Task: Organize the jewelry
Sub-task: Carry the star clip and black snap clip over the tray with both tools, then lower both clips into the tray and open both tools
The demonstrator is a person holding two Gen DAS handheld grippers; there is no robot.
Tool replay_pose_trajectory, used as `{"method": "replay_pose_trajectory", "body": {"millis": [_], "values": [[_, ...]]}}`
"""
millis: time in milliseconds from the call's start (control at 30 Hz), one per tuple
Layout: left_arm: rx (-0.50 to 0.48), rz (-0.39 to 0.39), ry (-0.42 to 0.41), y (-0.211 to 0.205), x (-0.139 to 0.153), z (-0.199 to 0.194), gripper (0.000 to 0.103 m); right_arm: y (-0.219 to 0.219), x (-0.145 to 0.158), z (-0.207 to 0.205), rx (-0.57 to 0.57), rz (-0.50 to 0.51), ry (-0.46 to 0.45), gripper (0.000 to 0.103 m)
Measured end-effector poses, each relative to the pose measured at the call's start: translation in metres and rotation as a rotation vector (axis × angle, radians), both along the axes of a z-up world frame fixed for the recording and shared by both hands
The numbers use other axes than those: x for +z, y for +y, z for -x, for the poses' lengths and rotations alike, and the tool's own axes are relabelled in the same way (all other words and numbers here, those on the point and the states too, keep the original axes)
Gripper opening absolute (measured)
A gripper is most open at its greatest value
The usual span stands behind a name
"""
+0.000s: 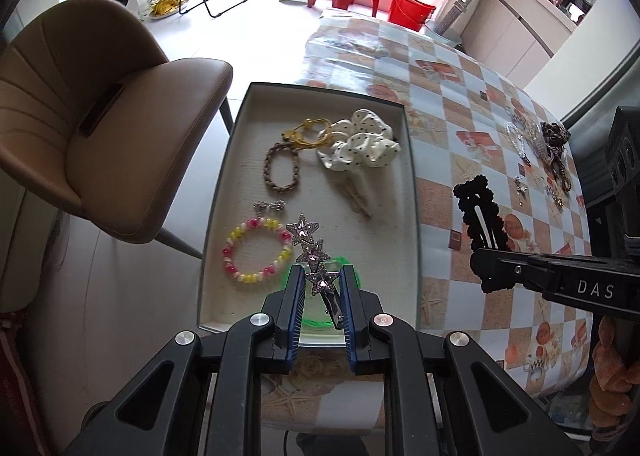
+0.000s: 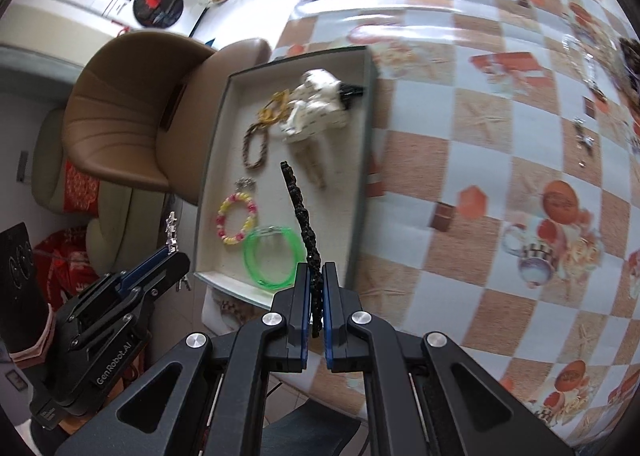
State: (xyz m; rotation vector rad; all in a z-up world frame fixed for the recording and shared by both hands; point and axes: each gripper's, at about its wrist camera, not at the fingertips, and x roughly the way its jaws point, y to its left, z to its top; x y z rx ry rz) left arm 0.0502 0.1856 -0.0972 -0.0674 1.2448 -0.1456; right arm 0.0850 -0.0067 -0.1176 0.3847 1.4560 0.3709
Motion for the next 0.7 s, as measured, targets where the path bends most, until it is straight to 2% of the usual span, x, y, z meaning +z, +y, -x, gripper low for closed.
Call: {"method": "replay_pose_trajectory", "body": {"millis": [333, 700], "values": [[0.012, 0.002, 0.027, 0.011, -0.022, -0.009, 0.021, 0.028, -0.029, -0.011, 0.043, 0.011, 0.081, 0.006], [-0.025, -0.029, 0.032, 0.002, -0.052, -0.047, 0.021, 0.042, -0.069, -0.047, 0.036, 0.011, 0.175, 0.006]]}}
